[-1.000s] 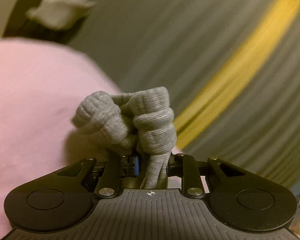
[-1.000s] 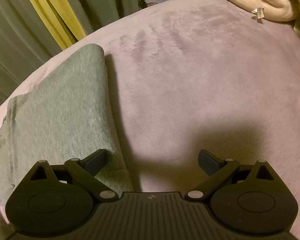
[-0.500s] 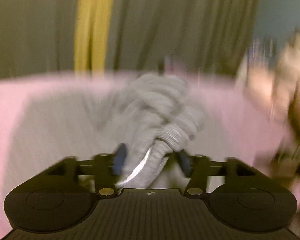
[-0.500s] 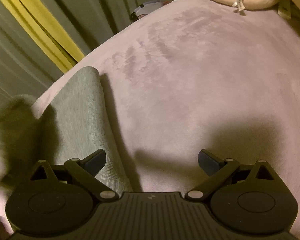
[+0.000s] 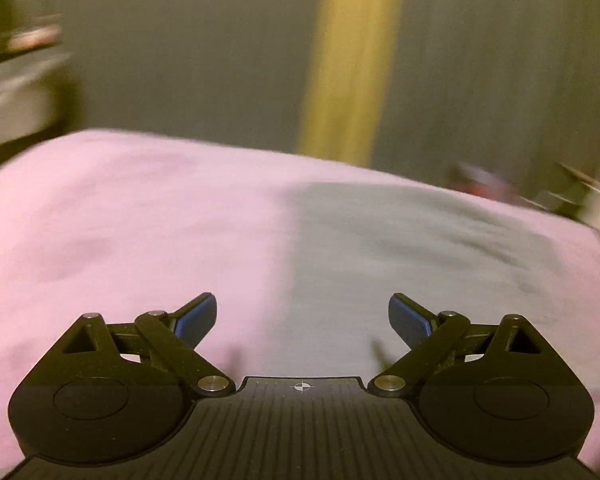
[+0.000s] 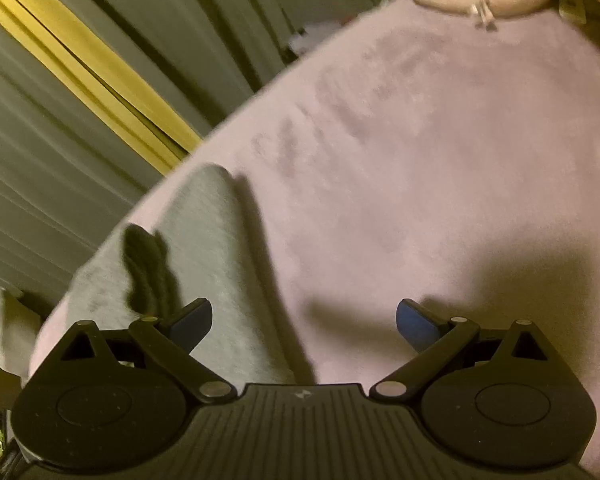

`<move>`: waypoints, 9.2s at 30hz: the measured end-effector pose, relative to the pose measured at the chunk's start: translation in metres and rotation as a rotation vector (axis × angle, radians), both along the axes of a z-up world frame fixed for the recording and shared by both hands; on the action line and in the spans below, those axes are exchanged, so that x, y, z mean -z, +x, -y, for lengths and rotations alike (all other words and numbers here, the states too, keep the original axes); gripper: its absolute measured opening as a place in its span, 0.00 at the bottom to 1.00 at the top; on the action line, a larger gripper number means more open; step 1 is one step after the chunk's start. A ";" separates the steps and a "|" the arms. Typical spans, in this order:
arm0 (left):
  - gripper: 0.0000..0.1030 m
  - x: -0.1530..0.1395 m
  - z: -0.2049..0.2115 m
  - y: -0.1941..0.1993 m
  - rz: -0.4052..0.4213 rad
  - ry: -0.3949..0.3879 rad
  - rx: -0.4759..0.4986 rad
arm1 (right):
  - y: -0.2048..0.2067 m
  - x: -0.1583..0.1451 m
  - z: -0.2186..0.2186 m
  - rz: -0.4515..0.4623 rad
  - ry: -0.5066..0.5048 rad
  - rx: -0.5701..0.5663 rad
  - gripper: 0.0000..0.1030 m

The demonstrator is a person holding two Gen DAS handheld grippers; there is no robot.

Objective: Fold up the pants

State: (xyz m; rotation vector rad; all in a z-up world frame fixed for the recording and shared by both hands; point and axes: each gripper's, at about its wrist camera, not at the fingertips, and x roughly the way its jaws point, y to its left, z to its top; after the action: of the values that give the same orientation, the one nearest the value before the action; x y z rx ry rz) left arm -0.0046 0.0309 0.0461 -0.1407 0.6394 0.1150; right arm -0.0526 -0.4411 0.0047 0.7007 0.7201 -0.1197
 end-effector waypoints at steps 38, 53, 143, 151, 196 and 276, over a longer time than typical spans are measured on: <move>0.94 0.035 -0.049 0.022 -0.209 -0.209 -0.220 | 0.089 0.038 -0.109 0.046 0.289 -0.209 0.62; 0.94 0.034 -0.049 0.018 -0.194 -0.199 -0.264 | 0.069 -0.061 -0.161 0.250 -0.113 -0.342 0.35; 0.94 0.043 -0.040 0.024 -0.272 -0.164 -0.208 | 0.026 -0.011 -0.136 0.131 -0.447 -0.267 0.59; 0.94 0.041 -0.034 0.027 -0.244 -0.242 -0.042 | 0.028 -0.019 -0.109 0.127 -0.352 -0.197 0.87; 0.32 0.013 0.051 0.133 -0.195 -0.319 0.427 | 0.126 -0.012 -0.088 0.147 -0.055 -0.329 0.53; 0.98 0.050 0.090 -0.017 -0.253 0.118 0.281 | -0.003 0.013 -0.211 0.002 -0.662 -0.274 0.96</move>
State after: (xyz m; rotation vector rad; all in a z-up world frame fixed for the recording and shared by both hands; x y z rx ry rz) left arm -0.0214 -0.0592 -0.0044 0.0803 0.8955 -0.1025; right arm -0.0552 -0.2298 -0.0086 -0.0310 0.7122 -0.0979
